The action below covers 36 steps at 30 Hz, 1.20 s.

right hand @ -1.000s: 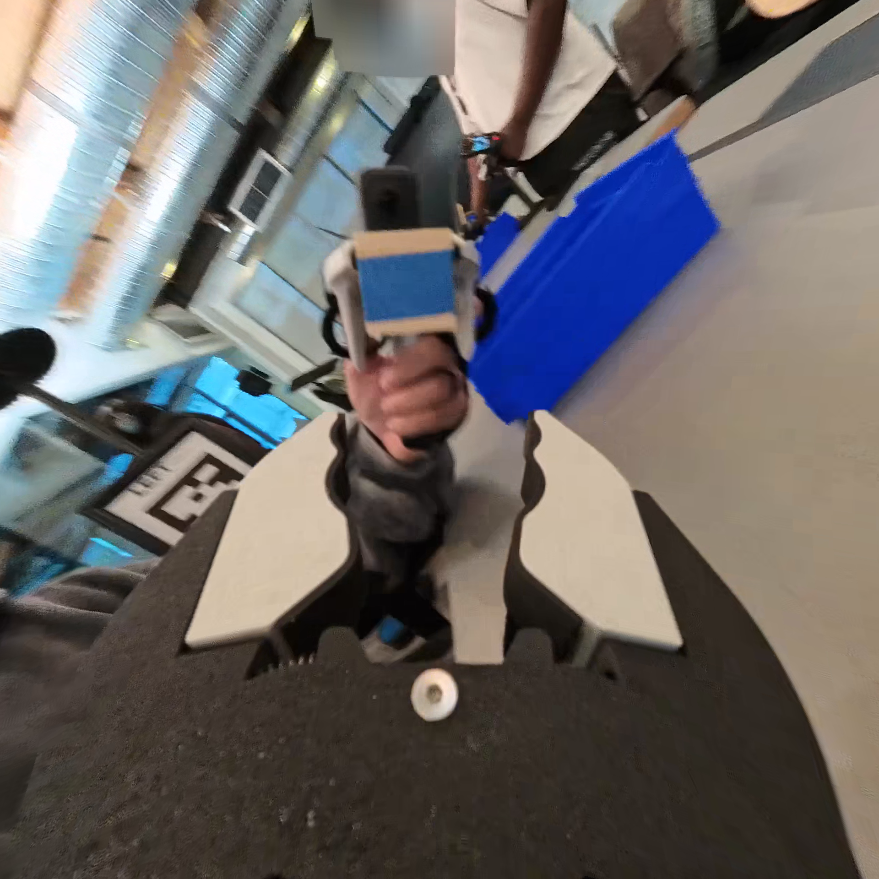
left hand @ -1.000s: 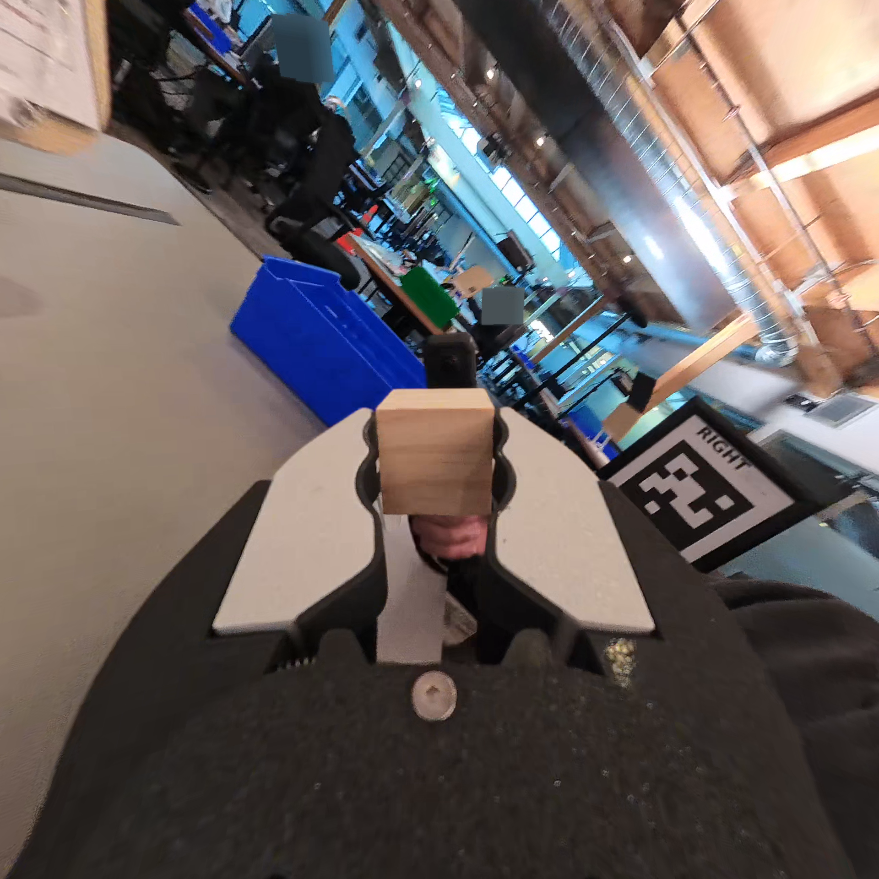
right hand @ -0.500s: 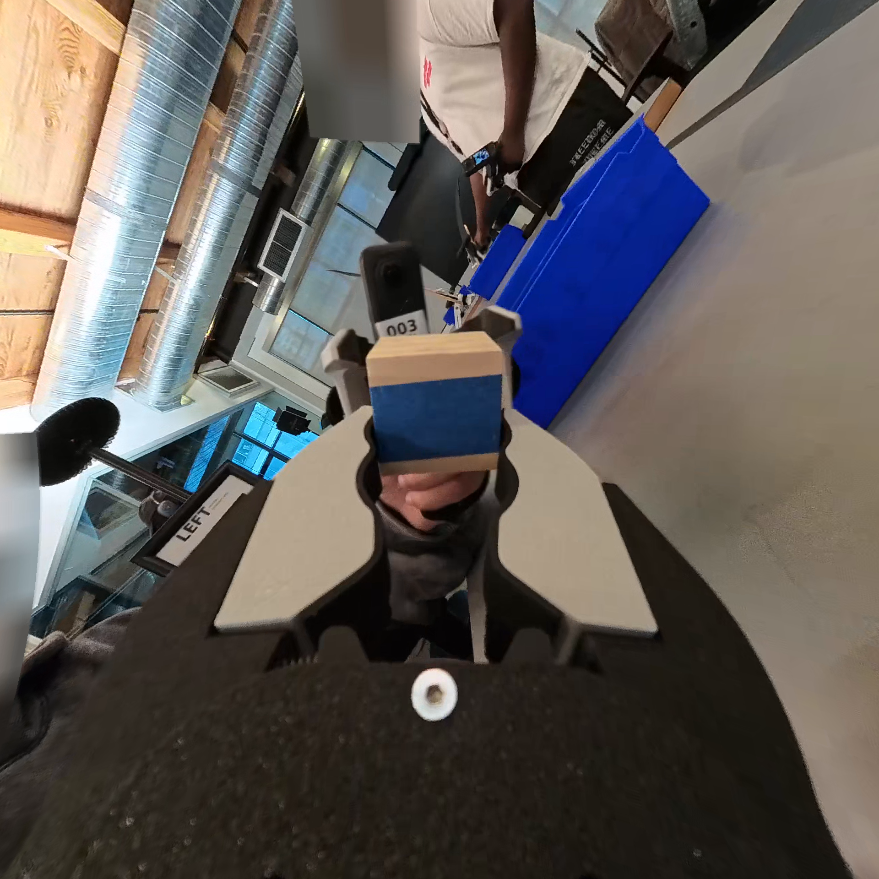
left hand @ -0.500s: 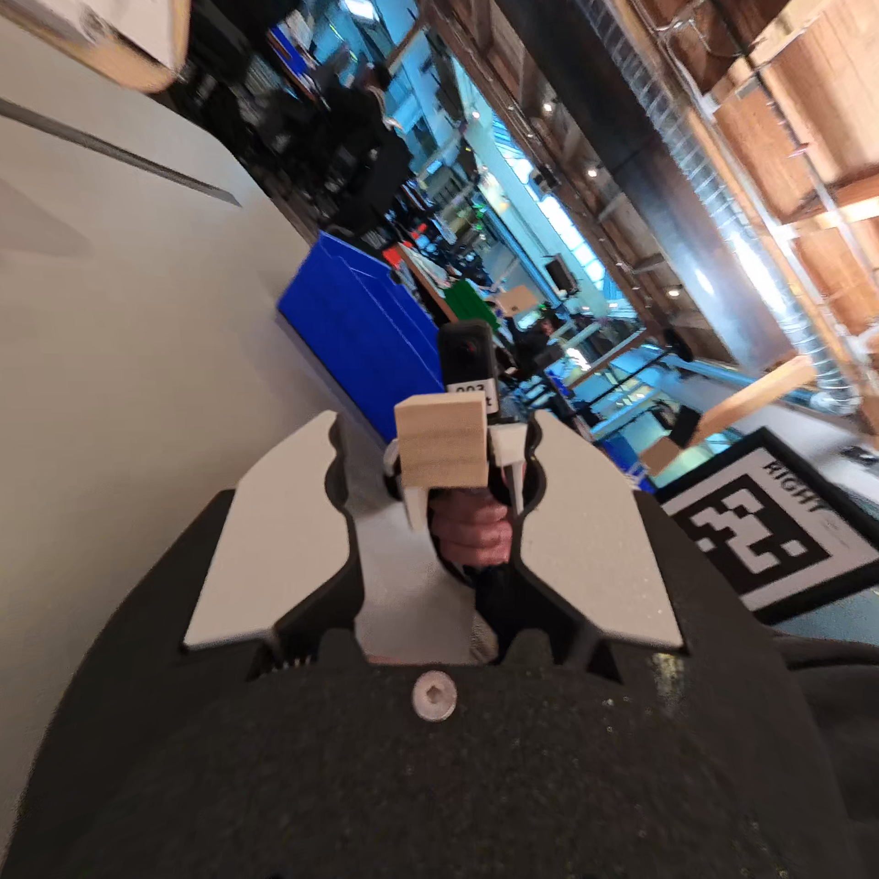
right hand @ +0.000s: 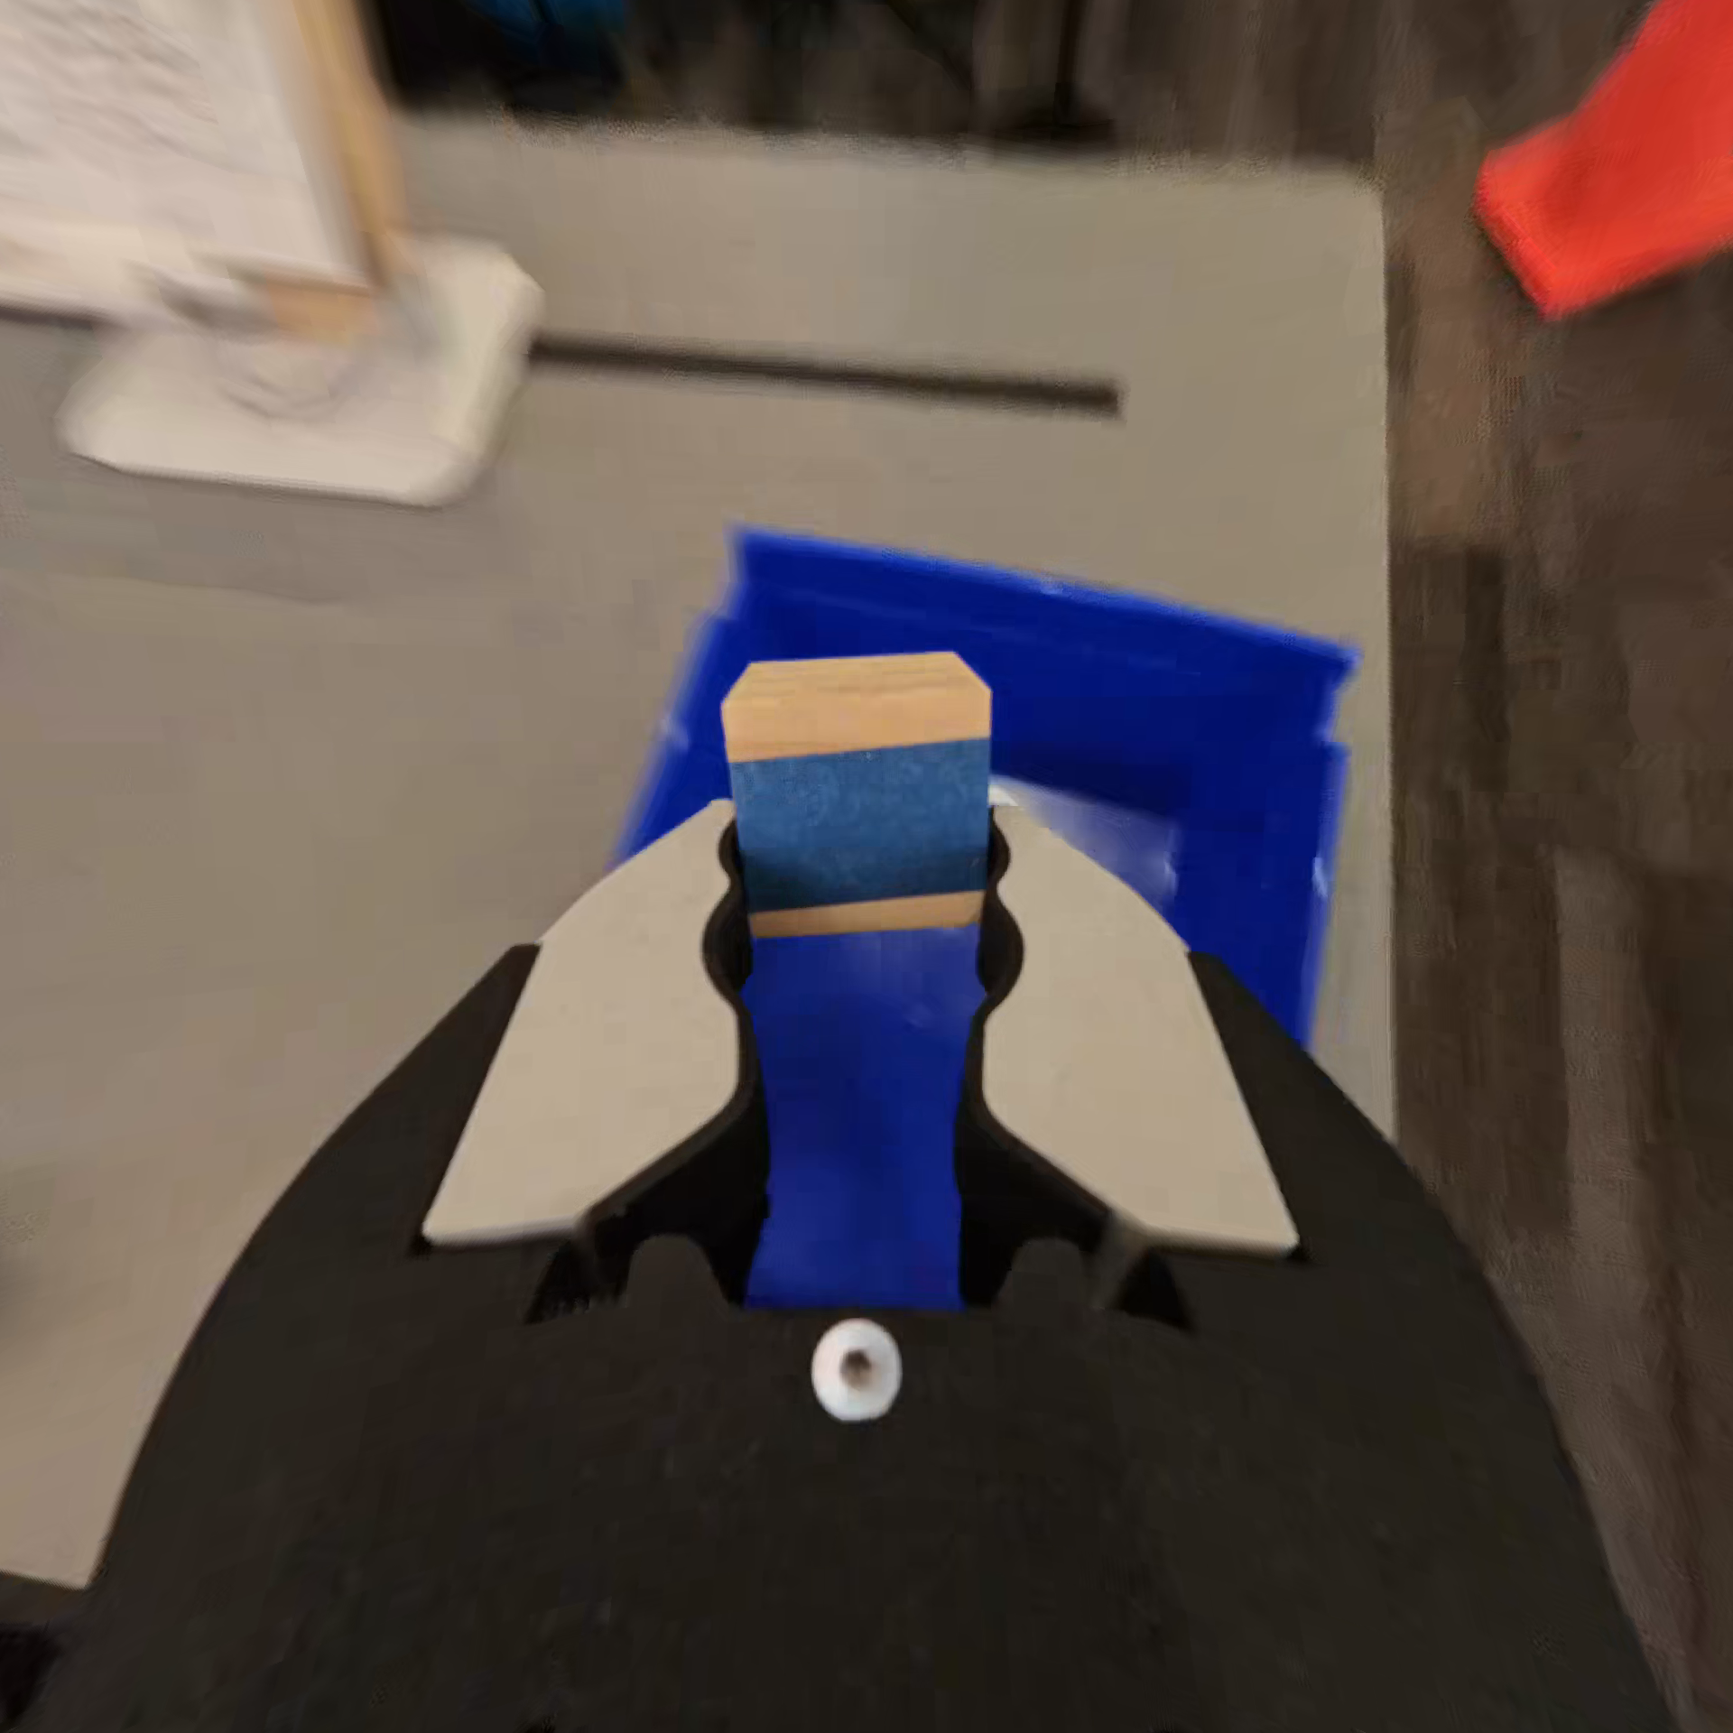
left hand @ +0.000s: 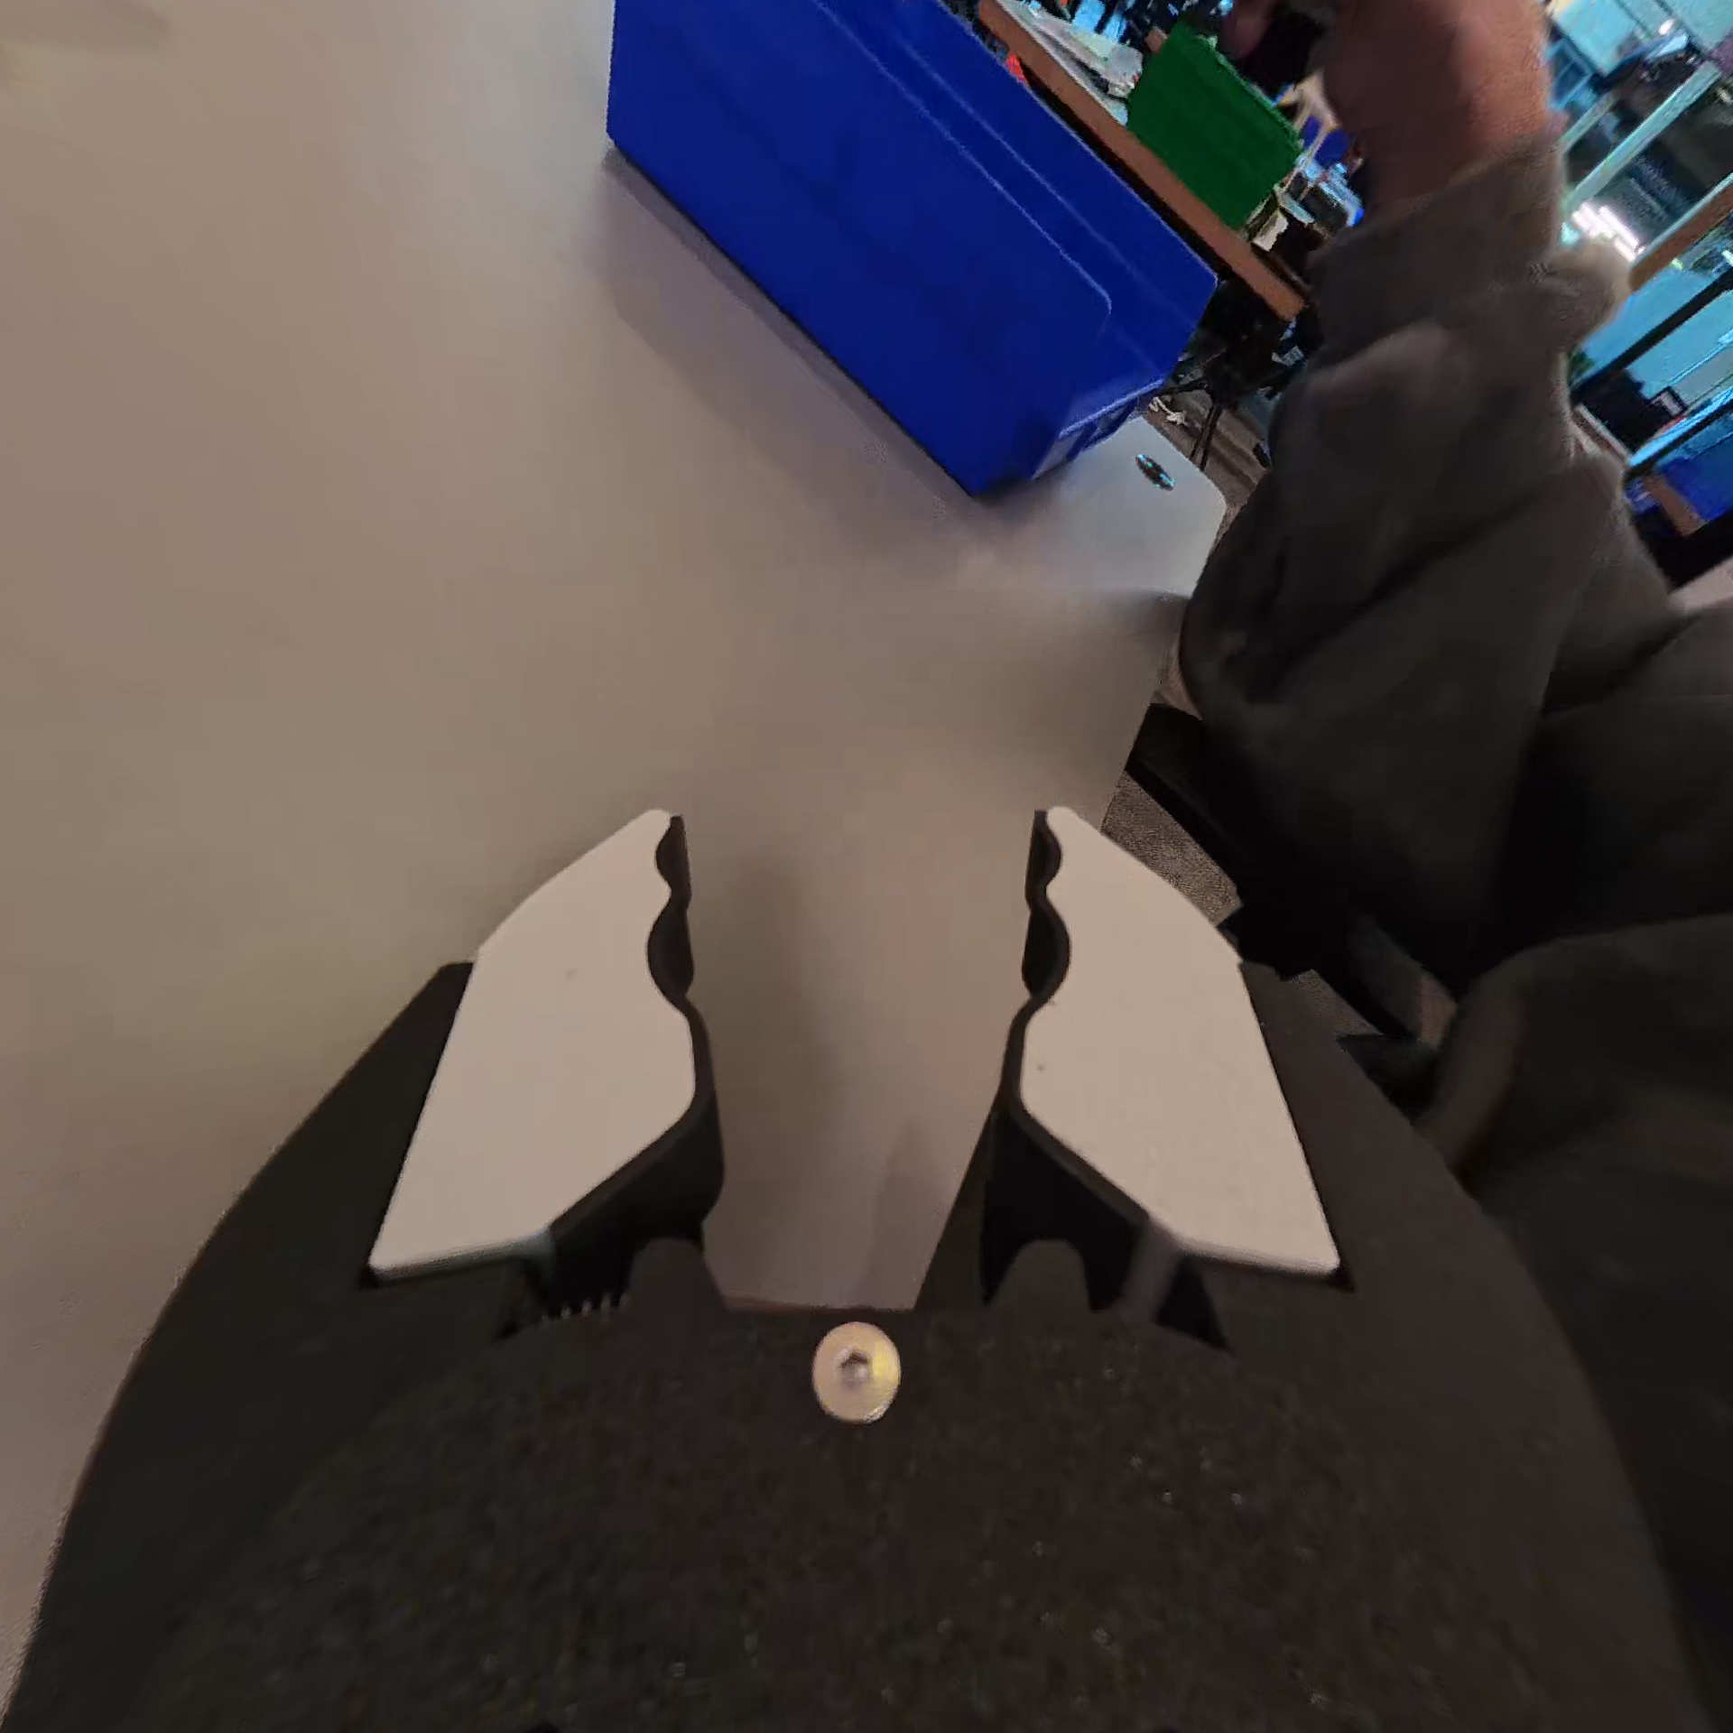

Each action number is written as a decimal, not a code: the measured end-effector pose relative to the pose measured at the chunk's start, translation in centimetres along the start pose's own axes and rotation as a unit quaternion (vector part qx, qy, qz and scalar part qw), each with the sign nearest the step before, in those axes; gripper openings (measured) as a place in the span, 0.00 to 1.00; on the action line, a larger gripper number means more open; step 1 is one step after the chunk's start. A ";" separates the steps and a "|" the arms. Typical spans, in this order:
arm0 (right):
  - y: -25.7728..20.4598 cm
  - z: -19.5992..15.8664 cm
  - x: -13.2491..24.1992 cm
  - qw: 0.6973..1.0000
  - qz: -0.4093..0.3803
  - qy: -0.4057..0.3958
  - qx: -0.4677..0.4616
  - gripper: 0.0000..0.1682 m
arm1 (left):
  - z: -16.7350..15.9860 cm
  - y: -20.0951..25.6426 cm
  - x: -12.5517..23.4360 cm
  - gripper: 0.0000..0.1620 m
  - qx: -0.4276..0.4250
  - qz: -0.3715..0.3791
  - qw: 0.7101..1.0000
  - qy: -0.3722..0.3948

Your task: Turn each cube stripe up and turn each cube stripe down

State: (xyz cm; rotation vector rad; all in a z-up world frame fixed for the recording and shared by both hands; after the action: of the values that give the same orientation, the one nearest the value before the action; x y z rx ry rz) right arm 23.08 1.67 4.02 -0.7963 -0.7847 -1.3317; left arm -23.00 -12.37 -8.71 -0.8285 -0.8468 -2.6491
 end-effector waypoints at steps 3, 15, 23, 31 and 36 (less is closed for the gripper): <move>4.1 0.3 -7.2 0.987 0.030 -0.150 -0.051 0.27 | 0.1 -0.1 -0.2 0.41 -0.005 -0.008 1.000 -0.017; 7.7 -0.7 -16.4 0.943 -0.103 -0.301 -0.099 0.27 | -0.9 0.0 -1.0 0.41 -0.012 -0.013 0.998 -0.055; 0.7 -0.3 -2.8 1.000 -0.023 0.013 -0.001 0.39 | -1.0 0.2 -1.0 0.42 -0.041 0.051 0.996 -0.067; -20.0 -14.1 -1.8 0.867 0.425 0.212 0.150 0.33 | -1.2 -0.1 -0.9 0.41 -0.010 0.044 0.996 -0.072; -23.7 -16.8 -3.4 0.864 0.432 0.160 0.203 0.31 | -0.6 0.4 1.3 0.40 -0.028 0.078 0.994 -0.074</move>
State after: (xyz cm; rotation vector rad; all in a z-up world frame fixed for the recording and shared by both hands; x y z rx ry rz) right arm -0.16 -12.64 -6.45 -0.4629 -0.3320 -0.4337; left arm -24.17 -13.09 -8.13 -1.0714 -0.7108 -2.5099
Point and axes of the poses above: each gripper's, where its closed fingertips meet, x back along the fingers, z out of its top, y = z × x across the jaws, the point moved 8 cm from there along x, back along the fingers, and after that the axes turned 15 degrees about -y, right-handed, at the moved point
